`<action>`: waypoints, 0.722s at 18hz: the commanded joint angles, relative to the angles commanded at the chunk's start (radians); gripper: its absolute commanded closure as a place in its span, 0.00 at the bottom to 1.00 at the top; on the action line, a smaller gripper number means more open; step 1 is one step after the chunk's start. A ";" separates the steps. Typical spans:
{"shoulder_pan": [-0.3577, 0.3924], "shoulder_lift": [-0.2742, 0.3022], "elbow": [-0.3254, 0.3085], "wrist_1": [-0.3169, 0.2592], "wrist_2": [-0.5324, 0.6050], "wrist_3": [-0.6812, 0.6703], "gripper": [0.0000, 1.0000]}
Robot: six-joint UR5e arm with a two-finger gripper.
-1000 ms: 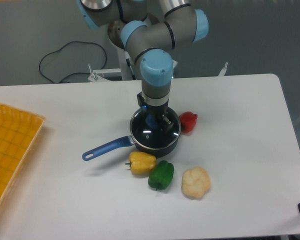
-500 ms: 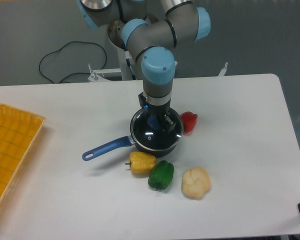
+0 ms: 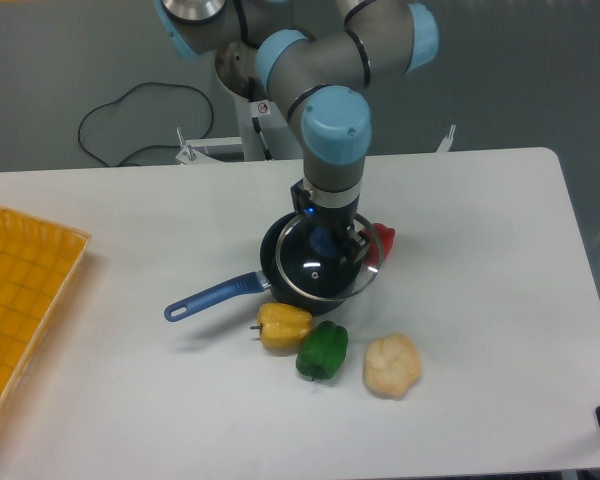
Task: Open the lid
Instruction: 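Lift the glass lid up off the saucepan and move it aside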
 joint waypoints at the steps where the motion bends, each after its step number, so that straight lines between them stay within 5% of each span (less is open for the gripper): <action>1: 0.006 -0.015 0.020 -0.009 -0.002 0.000 0.56; 7: 0.046 -0.095 0.132 -0.058 -0.005 0.000 0.56; 13: 0.092 -0.149 0.173 -0.058 -0.008 0.044 0.56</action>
